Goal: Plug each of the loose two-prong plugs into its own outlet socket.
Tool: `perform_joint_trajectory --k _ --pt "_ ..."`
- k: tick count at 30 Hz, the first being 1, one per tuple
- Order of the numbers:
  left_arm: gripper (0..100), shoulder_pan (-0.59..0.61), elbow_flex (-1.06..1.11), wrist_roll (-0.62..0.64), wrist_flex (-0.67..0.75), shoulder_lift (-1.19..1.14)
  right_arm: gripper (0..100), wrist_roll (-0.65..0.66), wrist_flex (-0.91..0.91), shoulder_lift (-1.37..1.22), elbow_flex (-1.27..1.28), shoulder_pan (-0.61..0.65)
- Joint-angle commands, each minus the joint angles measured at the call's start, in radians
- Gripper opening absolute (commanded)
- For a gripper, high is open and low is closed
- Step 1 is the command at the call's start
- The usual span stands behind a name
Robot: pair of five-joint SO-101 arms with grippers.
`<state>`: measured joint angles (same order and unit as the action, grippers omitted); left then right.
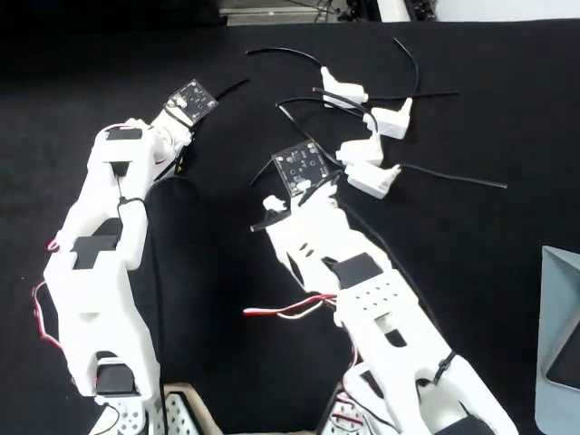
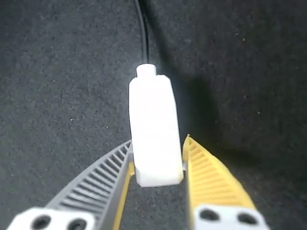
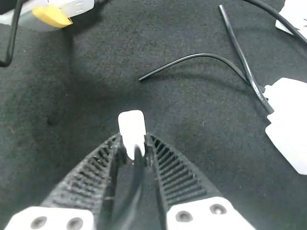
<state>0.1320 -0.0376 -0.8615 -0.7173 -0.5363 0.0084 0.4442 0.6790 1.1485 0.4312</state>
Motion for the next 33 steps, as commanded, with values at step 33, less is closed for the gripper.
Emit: perform_joint_trajectory --k 33 --pt "9 -0.334 0.716 0.451 -0.304 0.815 1.1 -0.11 -0.04 0.005 -0.125 -0.23"
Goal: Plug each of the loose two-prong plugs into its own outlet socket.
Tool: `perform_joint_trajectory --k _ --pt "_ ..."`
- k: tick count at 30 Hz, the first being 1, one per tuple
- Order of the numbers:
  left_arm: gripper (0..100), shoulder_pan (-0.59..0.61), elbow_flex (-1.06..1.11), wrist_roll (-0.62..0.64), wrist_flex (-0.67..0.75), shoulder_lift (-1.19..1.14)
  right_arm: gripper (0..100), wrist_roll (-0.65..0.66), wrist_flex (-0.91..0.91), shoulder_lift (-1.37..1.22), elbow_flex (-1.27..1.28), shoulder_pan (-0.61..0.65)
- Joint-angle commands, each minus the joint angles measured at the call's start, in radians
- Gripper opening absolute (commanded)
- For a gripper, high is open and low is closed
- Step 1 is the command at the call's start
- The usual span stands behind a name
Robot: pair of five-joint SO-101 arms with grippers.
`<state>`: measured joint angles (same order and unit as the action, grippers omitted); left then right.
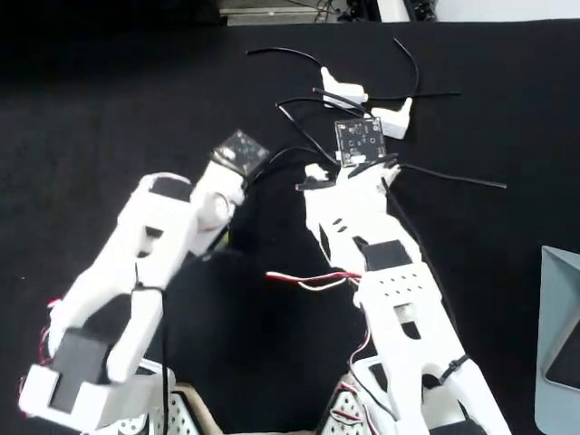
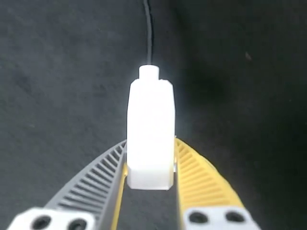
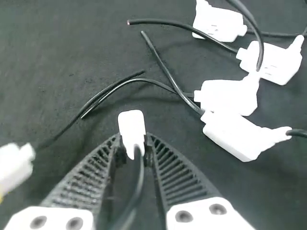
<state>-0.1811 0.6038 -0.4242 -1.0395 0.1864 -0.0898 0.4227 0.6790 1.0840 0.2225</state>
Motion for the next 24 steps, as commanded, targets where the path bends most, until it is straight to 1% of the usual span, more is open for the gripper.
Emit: perform_joint_trajectory --k 1,4,7,9,13,17,20,24 --pt "9 -0.016 0.108 0.014 0.043 0.106 1.1 -0.012 -0.018 0.004 -0.061 -0.02" --pt "10 -0.015 0.2 0.012 0.109 0.137 1.1 -0.012 -0.018 0.001 -0.061 -0.018" --pt "17 -0.012 0.251 0.014 0.13 0.161 1.1 -0.011 -0.018 -0.001 -0.061 -0.017" --pt "20 0.008 0.259 0.015 0.13 0.183 1.1 -0.009 -0.018 -0.001 -0.059 -0.014" --pt "21 0.079 0.243 0.015 0.135 0.252 1.1 -0.005 -0.018 -0.002 -0.053 0.028" --pt "21 0.159 0.232 0.011 0.132 0.333 1.1 -0.005 -0.018 -0.002 -0.048 0.032" --pt "21 0.222 0.232 0.009 0.135 0.358 1.1 -0.005 -0.018 -0.002 -0.048 0.032" --pt "21 0.263 0.234 0.008 0.135 0.354 1.1 -0.005 -0.018 -0.002 -0.048 0.034"
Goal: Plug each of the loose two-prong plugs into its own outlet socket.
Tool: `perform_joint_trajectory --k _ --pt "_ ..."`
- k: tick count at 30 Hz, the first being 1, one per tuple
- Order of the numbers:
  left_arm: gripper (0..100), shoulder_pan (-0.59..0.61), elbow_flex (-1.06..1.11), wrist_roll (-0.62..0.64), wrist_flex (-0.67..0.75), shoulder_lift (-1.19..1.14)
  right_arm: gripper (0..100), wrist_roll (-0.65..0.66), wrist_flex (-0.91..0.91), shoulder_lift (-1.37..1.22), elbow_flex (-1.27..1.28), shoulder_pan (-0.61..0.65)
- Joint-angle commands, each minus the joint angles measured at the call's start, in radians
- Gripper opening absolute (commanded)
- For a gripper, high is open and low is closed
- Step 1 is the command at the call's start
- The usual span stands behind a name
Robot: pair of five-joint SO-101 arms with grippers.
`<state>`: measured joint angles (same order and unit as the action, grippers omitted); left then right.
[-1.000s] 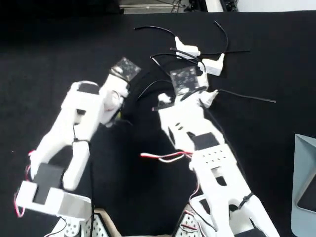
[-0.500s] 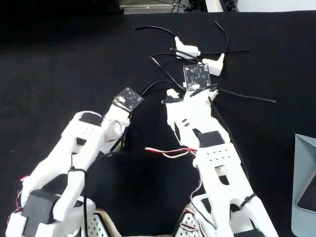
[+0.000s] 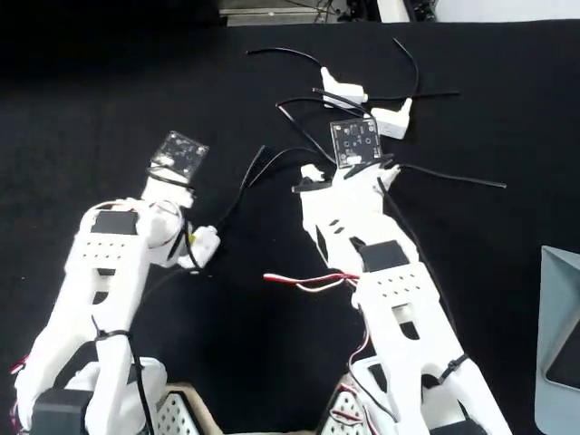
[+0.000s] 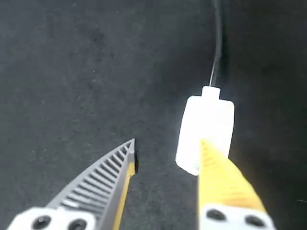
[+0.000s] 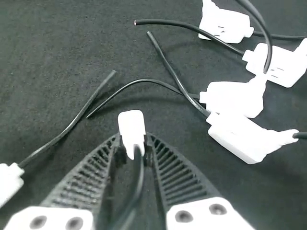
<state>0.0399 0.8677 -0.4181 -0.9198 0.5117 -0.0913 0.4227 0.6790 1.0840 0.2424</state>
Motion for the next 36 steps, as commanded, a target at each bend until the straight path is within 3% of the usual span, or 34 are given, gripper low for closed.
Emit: perform_joint_trajectory --k 1,10,22,29,36 --pt "21 0.045 -0.031 0.002 0.015 0.029 1.1 -0.003 -0.018 -0.002 -0.048 0.014" --pt "21 0.058 -0.041 0.008 -0.021 0.043 1.1 -0.002 -0.017 -0.002 -0.022 0.112" --pt "20 0.484 0.033 0.244 -0.044 0.322 1.1 -0.003 -0.017 -0.004 -0.041 0.413" --pt "20 0.503 0.259 0.339 0.064 0.471 1.1 0.0 -0.009 -0.028 -0.107 0.535" --pt "20 0.509 0.371 0.347 0.135 0.566 1.1 0.15 0.005 -0.248 -0.237 0.598"
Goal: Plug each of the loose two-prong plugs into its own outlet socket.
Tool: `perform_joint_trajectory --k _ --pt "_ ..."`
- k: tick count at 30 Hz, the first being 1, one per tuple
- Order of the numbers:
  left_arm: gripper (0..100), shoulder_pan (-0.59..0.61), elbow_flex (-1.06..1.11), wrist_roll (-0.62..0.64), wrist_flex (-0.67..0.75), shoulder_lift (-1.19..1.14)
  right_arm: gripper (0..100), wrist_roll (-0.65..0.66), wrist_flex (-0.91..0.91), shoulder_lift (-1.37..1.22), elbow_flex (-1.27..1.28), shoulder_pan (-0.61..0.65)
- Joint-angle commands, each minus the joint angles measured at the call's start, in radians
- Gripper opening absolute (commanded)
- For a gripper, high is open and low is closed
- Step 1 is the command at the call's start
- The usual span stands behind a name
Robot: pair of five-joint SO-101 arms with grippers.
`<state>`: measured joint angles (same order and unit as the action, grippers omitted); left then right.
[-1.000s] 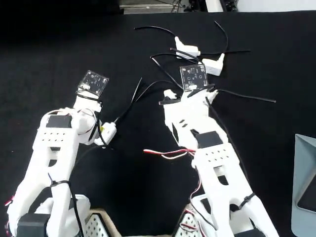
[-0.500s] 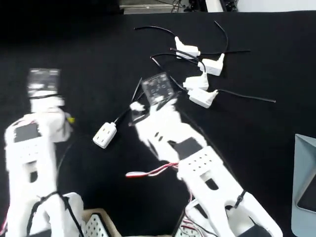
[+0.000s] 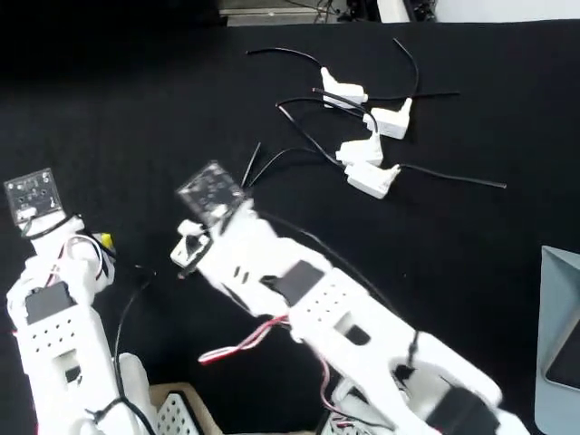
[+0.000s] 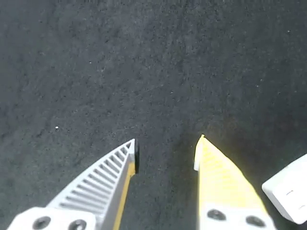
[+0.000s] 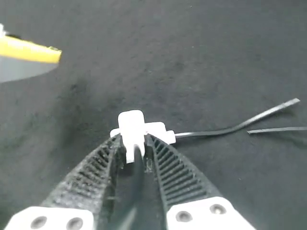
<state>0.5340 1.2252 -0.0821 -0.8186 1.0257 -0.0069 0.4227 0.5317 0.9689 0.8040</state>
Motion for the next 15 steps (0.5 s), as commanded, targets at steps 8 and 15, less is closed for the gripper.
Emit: perform_joint_trajectory --k 8,15 --pt "20 0.119 0.016 0.012 0.034 0.064 1.1 0.123 0.201 -0.325 -0.357 0.051" --pt "20 0.13 0.035 0.012 0.031 0.072 1.1 0.126 0.293 -0.435 -0.483 0.051"
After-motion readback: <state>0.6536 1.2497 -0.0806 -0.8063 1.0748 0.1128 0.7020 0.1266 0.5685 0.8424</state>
